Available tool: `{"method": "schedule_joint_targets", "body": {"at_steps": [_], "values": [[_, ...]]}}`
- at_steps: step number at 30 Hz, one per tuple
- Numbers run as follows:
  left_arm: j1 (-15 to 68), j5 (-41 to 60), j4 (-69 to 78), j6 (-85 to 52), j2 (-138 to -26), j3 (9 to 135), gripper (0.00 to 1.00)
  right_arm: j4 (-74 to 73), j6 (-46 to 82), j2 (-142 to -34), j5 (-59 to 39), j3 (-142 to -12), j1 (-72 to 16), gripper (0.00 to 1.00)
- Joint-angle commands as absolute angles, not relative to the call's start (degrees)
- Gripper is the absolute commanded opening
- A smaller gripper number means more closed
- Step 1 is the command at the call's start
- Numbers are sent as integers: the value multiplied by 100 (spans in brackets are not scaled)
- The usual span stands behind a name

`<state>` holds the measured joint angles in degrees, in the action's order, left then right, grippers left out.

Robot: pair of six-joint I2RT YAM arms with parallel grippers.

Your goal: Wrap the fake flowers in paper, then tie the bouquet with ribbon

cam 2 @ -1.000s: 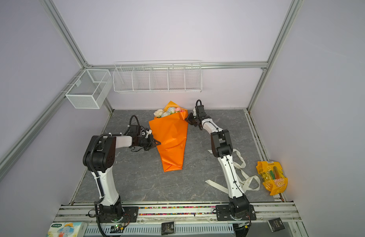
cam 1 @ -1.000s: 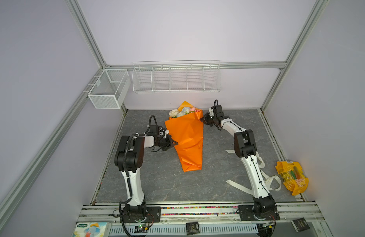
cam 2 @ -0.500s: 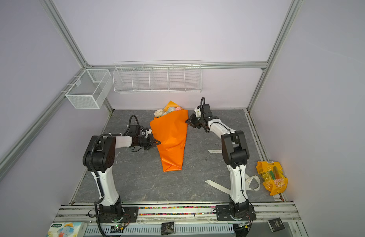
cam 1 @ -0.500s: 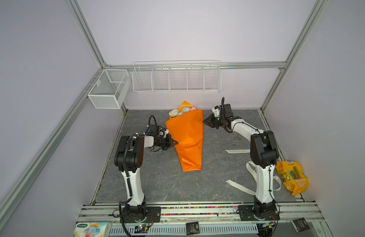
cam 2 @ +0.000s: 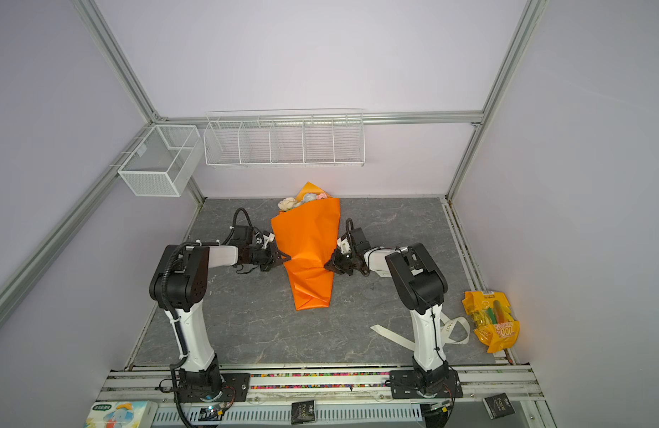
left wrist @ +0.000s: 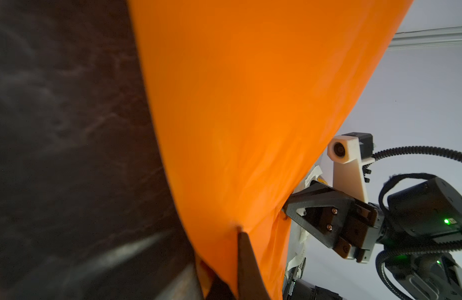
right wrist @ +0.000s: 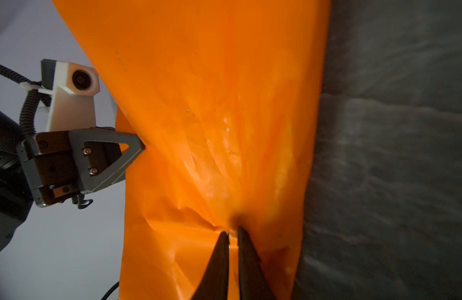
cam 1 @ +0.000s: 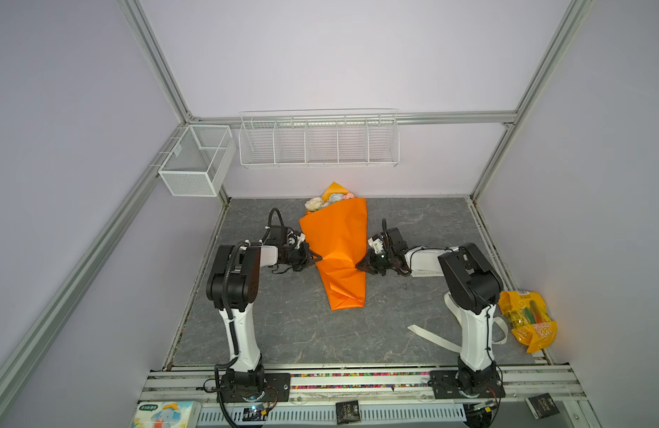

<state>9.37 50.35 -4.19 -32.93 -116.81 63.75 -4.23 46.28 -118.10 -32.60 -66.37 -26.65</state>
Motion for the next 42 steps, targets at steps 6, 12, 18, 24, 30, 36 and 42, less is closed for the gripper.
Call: {"method": "schedule_joint_targets", "body": {"at_steps": [6, 12, 18, 24, 30, 36, 42], "values": [[896, 5010, -380, -3251, -11650, 6289, 0, -173, 4521, -10703, -3059, -6074, -2747, 17], [896, 5021, -343, -3268, -11675, 6276, 0, -511, 4656, -10692, -3195, -5406, -3052, 16], [896, 5046, -291, -3291, -11635, 6206, 0, -464, 4607, -10519, -3073, -4842, -3181, 15], [896, 5136, -133, -3440, -11594, 6145, 0, 153, 4289, -9742, -2939, -5000, -3335, 17], [896, 5211, -20, -3506, -11598, 6109, 0, 178, 4341, -9804, -2979, -5642, -3845, 19], [896, 5141, 55, -3629, -11438, 5978, 2, 26, 4412, -10725, -3208, -6160, -4246, 19], [888, 4777, -321, -3685, -10607, 5641, 38, -261, 4539, -10993, -3274, -5891, -4491, 17]]}}
